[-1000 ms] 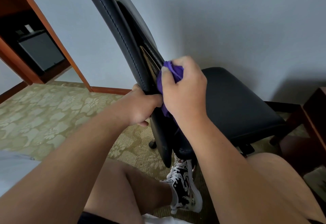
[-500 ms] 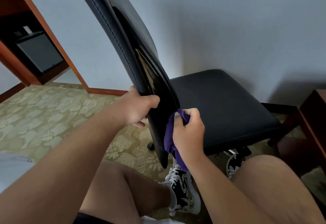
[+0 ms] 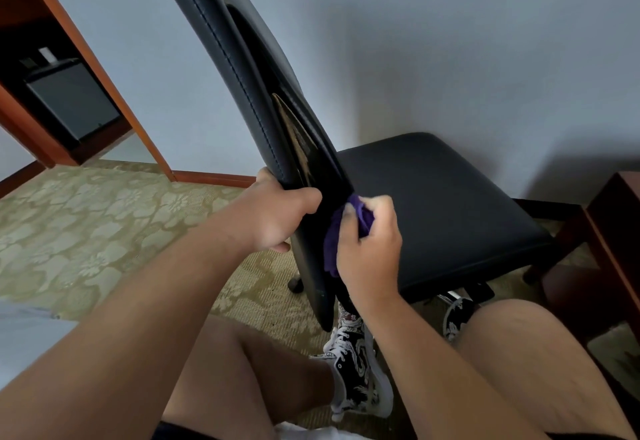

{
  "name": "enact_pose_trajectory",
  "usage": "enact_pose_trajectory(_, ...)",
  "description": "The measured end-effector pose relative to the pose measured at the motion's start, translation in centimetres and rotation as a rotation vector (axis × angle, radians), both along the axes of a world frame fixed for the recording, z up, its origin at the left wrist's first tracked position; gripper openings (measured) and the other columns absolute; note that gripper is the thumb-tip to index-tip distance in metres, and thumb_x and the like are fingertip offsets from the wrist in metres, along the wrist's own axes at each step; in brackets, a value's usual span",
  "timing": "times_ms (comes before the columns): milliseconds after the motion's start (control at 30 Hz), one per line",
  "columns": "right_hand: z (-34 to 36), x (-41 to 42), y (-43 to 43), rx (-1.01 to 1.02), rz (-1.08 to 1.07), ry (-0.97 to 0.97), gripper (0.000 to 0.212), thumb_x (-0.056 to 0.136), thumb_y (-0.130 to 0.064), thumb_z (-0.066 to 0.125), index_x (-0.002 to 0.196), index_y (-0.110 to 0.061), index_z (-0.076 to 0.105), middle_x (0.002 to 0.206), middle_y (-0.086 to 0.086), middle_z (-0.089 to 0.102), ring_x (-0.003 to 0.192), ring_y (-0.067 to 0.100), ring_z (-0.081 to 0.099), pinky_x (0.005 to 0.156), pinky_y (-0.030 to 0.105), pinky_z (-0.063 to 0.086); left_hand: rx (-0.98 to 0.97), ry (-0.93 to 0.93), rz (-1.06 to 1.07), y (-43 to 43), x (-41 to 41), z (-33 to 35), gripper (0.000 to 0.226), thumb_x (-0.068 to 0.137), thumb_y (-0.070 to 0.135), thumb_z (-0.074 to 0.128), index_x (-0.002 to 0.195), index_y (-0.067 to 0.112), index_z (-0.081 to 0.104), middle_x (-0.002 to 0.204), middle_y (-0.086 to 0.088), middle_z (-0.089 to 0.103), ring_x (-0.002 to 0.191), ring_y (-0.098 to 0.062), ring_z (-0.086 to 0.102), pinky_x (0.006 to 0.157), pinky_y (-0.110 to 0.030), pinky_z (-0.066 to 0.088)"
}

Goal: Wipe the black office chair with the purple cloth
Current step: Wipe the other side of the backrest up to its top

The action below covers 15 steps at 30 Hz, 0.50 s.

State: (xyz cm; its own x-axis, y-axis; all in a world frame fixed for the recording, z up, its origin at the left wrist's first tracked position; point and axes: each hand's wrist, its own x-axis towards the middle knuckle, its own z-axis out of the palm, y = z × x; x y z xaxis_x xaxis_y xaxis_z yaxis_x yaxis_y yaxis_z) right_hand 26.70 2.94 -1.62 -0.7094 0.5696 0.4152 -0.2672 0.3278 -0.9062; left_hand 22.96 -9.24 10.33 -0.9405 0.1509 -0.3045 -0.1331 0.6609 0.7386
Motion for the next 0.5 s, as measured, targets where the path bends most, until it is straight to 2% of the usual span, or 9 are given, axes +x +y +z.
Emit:
enact_pose_trajectory(133,-3.4,1.0,-1.1,-0.249,0.027,-0.234,0.010,0.099,-0.028,0.055,0.093,-0.031,0.048,0.092,-0.004,0.063,0.084,0.014,0.065,0.070,0.033,0.056,-0.005,-0.002,-0.007,-0.3,0.1,0.2,0.077,0.065,0.048,0.059,0.137,0.028,0.043,0.124,0.003,0.060,0.107,-0.023,0.065,0.073,-0.040,0.065)
enact_pose_trajectory(333,-3.7,0.8,-2.2,-0.656,0.060,-0.488,0.007,0.102,-0.026,0.051,0.100,-0.020,0.049,0.096,0.003,0.061,0.081,0.017,0.063,0.065,0.027,0.049,0.014,-0.004,0.004,-0.3,0.2,0.2,0.078,0.065,0.045,0.059,0.139,0.026,0.042,0.122,0.001,0.062,0.105,-0.023,0.066,0.072,-0.041,0.065)
enact_pose_trajectory(433,-3.1,0.6,-1.7,-0.728,0.078,-0.515,0.006,0.102,-0.024,0.052,0.102,-0.019,0.050,0.098,0.004,0.061,0.083,0.016,0.061,0.067,0.028,0.048,0.021,-0.007,0.012,-0.4,0.1,0.2,0.077,0.064,0.045,0.060,0.137,0.025,0.044,0.119,0.000,0.065,0.103,-0.023,0.068,0.072,-0.042,0.065)
enact_pose_trajectory(500,-2.3,0.5,-1.0,-0.646,0.061,-0.474,0.004,0.100,-0.021,0.054,0.098,-0.021,0.051,0.097,0.001,0.061,0.084,0.015,0.062,0.066,0.024,0.046,0.021,-0.004,0.005,-0.4,0.1,0.2,0.076,0.064,0.045,0.060,0.136,0.026,0.045,0.119,0.000,0.064,0.103,-0.023,0.067,0.073,-0.043,0.065)
